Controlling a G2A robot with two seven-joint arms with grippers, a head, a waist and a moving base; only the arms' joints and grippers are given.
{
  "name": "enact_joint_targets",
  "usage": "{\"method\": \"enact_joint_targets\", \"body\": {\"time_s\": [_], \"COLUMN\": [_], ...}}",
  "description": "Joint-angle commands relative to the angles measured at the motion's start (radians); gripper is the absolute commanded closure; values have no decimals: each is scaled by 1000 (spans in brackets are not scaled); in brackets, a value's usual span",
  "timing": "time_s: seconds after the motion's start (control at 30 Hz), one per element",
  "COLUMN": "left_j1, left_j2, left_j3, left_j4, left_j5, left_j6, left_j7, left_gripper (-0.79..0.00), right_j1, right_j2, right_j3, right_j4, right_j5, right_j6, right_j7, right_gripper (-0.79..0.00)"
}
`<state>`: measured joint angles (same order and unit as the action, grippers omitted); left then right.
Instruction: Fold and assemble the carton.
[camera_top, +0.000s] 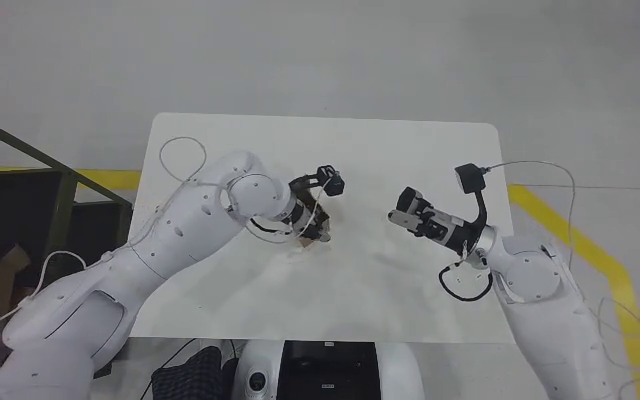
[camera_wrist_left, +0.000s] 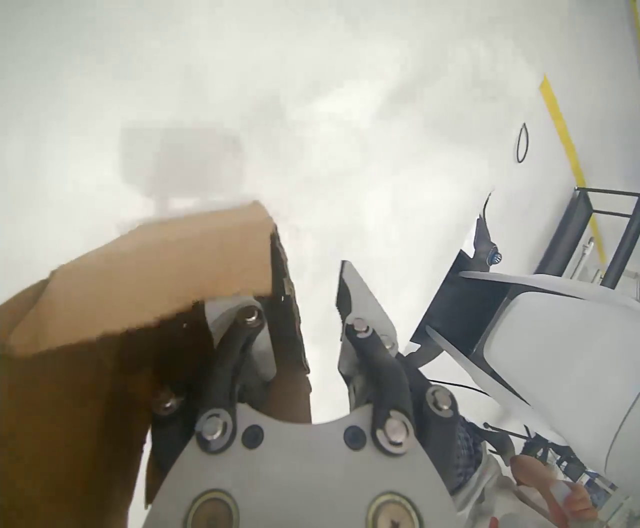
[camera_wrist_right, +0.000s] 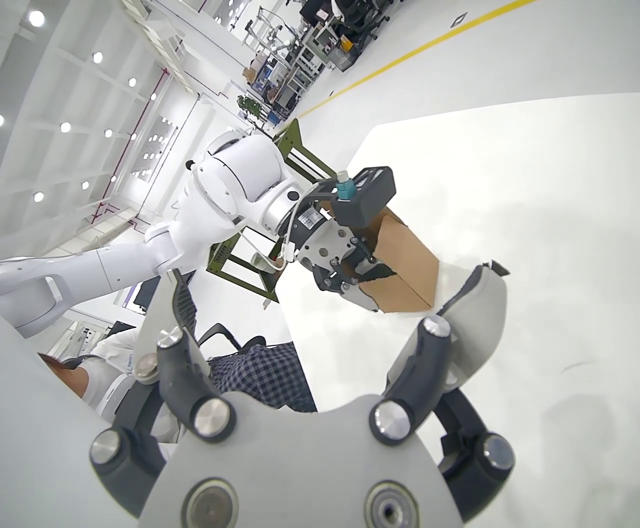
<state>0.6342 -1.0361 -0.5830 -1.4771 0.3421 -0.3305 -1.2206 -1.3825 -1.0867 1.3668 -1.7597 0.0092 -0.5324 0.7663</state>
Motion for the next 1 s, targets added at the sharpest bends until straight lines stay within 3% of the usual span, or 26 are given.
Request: {"method": "enact_joint_targets", "body": {"time_s": [0.0,0.43,0.6,0.97], "left_j1": [5,80,124,234], "left_j2": [2,51,78,136], "left_j3": [-11,-159,-246,-495], "left_j4": [-15,-146,-198,-227], "left_j5": [-26,-105,-121,-23], "left_j6": [-40,-263,-400,-668], "left_j7": [7,96,152,401], "left_gripper": [-785,-785,-785,-785], "right_j1": [-1,-9,-13,28], "right_j2": [1,8,11,10], "right_j3": [-1,21,32,-22], "right_j4": [1,18,23,43], "right_j5": [6,61,89,96], "right_j6": [-4,-27,-32,-21], "right_j7": [1,-16,-16,26], "right_gripper": [-785,-785,-785,-785]}}
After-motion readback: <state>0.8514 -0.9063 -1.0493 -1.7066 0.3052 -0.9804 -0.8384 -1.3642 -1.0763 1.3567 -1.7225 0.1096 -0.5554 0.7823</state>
